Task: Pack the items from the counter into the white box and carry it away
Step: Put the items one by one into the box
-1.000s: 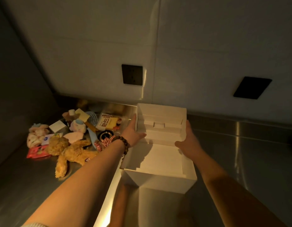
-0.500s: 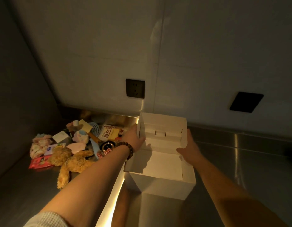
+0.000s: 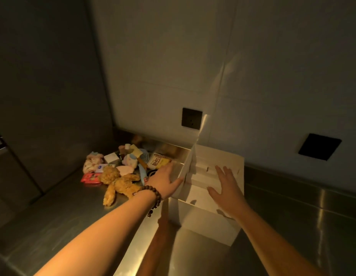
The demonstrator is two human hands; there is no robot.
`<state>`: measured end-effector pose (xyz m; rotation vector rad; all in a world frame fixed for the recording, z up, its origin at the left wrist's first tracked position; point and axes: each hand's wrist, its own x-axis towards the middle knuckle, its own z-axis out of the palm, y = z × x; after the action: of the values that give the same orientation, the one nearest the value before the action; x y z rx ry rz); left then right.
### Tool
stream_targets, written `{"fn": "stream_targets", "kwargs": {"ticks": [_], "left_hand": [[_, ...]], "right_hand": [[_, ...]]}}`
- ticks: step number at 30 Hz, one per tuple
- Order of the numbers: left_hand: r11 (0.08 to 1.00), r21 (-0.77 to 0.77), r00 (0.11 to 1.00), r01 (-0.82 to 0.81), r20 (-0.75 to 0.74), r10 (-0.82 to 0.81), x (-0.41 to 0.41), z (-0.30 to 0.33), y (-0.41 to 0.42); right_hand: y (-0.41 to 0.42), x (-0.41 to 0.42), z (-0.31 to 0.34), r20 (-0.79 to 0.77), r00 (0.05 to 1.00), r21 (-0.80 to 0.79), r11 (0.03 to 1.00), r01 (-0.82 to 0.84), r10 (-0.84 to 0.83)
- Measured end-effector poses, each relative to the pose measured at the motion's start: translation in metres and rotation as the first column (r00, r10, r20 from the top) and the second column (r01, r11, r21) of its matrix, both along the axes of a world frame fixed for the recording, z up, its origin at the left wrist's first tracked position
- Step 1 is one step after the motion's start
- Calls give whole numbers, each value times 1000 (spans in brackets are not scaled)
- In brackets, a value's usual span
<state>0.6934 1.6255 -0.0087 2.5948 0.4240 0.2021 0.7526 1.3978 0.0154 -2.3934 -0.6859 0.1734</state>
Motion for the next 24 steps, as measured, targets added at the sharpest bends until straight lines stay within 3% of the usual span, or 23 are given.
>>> {"fn": "stream_targets", "kwargs": {"ticks": [11,16,20,24], "left_hand": [[992,111,998,-59,-3,60,-64,-10,122],[991,118,995,-64,-74,73,-90,-26,213],[991,123,990,-54,-124,70,-105,-48,266],[993,103,975,66,-216,-43,-100,-68,293]], "right_hand": [[155,-58,1,87,957,-40,961,-273,276],[239,-72,-26,-25,958,-33,957,-288,287],[292,-79,-58,-75,965,-176,949,-261,252],[322,-83,-85,-112,976,-269,940,-210,186]]}}
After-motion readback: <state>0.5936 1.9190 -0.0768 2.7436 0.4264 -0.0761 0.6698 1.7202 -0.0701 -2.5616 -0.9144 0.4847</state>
